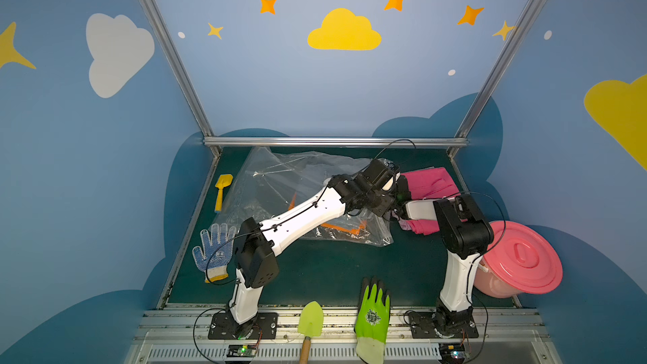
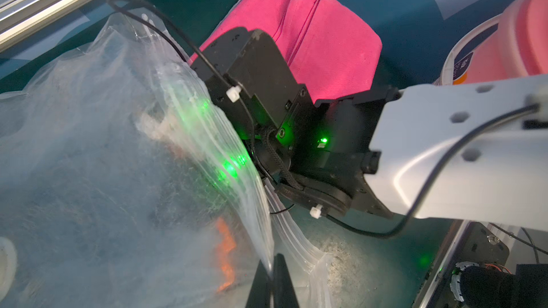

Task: Take the trousers out of the vacuum bag
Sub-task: Take out the trousers from the vacuum bag.

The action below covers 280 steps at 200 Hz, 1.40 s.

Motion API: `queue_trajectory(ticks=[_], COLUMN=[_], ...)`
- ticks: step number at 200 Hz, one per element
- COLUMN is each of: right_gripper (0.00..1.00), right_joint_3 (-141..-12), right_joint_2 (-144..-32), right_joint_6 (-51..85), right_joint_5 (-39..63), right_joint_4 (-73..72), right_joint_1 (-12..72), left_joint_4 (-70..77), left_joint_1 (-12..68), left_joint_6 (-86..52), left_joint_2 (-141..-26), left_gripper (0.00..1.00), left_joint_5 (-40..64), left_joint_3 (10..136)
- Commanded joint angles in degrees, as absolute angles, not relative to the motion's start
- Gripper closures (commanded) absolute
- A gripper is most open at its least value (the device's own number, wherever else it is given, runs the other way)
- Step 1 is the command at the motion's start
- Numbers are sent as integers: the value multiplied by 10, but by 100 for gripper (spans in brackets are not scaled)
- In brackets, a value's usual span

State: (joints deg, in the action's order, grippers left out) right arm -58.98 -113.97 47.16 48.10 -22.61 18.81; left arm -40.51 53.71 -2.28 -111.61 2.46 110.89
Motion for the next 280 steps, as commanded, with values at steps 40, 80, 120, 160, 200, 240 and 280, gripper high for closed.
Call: queue_trajectory(ticks=[40,80,120,160,200,240,280], right_gripper=[54,44,51,77,90,98,99], right_joint_3=[-574,-577,-597,-598,-598,-597,-588], right_joint_2=[-1163,-1192,-1206,-1196,-1166,-1129,-1098], right_joint_6=[510,518,504,498,487,472,465], right_joint_5=[491,480,476,476,481,483,484], right_joint_4=[-319,-335,-314,-311,-295,-269,-252], right_joint_1=[199,205,214,212,207,198,186], left_joint_4=[-404,-405,-399,-401,-400,-409,-410], left_joint_1=[543,543,543,543,543,543,543], left_joint_6=[-18,-19,-21,-21,-24,-26,-25], left_joint_2=[-1108,-1103,-1101,-1099,-1099,-1103,-1103], left_gripper=[95,95,95,95,95,95,95], left_joint_5=[30,26,28,24,18,9,3], left_joint_3=[1115,1109,1106,1102,1099,1106,1107])
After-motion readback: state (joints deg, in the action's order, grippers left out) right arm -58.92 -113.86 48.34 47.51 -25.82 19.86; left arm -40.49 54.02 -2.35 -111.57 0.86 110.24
